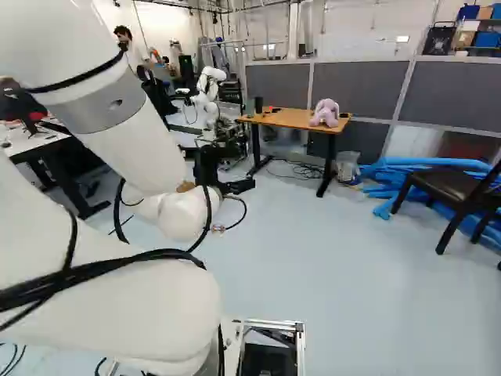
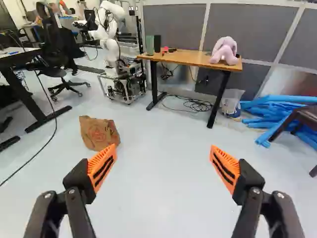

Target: Pick up the bag on the ground and place it on the table

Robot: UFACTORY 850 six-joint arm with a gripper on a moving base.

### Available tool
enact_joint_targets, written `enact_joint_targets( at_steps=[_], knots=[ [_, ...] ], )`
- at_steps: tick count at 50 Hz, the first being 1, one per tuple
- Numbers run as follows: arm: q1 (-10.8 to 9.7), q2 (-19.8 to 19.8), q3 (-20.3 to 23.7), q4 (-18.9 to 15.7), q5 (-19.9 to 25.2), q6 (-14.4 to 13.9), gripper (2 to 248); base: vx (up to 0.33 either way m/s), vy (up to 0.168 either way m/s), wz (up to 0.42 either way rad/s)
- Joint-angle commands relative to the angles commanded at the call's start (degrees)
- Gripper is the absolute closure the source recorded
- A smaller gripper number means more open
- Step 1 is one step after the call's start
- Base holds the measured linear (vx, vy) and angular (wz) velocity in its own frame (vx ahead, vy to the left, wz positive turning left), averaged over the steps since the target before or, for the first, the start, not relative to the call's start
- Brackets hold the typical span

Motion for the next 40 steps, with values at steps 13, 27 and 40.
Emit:
enact_joint_targets(
  at_steps=[13, 27, 40],
  knots=[
    [0.0, 0.0, 0.0, 0.0, 0.0, 0.0, 3, 0.0, 0.0, 0.0],
    [0.0, 0.0, 0.0, 0.0, 0.0, 0.0, 3, 0.0, 0.0, 0.0],
    [0.0, 0.0, 0.0, 0.0, 0.0, 0.0, 3, 0.006, -0.003, -0.008]
  ],
)
